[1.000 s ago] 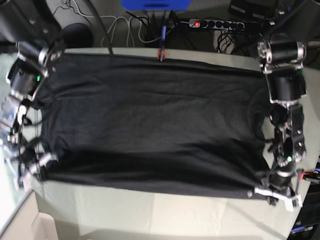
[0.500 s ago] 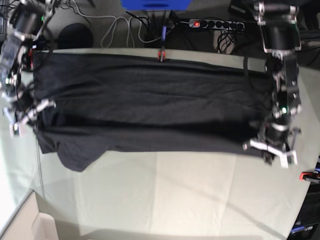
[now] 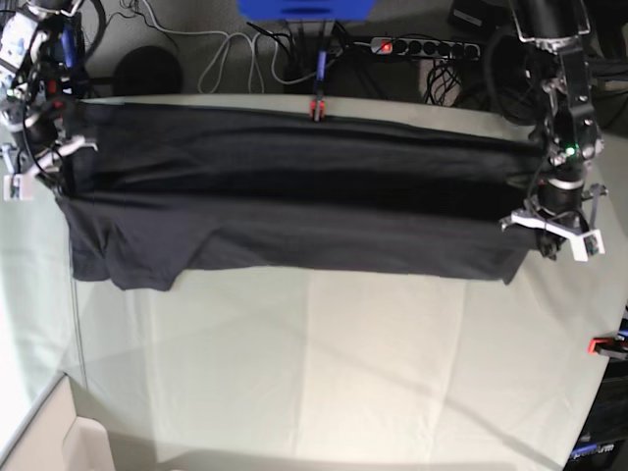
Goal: Layout the t-shirt on the table in an organized manner, then fold the t-shirt properly
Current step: 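Fold the hem over toward the collar edge with both grippers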
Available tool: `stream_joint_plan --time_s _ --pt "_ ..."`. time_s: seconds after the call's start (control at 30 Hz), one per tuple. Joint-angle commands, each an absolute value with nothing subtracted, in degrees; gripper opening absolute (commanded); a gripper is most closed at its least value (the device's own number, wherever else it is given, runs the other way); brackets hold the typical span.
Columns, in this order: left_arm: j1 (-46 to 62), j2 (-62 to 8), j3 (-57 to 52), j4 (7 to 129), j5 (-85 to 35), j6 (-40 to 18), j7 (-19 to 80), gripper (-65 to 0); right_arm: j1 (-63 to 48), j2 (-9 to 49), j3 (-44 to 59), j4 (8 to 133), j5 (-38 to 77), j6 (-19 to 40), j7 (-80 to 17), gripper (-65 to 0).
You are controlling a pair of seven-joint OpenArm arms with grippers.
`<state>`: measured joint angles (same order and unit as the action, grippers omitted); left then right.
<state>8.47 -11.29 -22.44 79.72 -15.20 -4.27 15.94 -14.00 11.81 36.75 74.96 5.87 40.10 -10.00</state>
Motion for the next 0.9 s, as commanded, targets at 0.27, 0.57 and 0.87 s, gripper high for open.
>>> stream_joint_plan --time_s 0.27,0.57,0.87 --pt "12.18 -11.91 -23.08 80.04 -15.16 -4.0 14.37 -65.0 -15.34 11.74 37.05 73.36 6.64 40.0 -8.48 -65.0" --pt "13.93 -12.0 -23.08 78.55 -15.08 -4.0 14.37 -65.0 -15.43 11.47 36.62 72.84 6.46 40.0 -8.57 -65.0" --pt "15.16 -11.91 -23.08 76.88 -15.16 -4.0 14.29 -34.5 -17.45 11.74 37.23 76.18 6.81 40.0 -8.92 -46.1"
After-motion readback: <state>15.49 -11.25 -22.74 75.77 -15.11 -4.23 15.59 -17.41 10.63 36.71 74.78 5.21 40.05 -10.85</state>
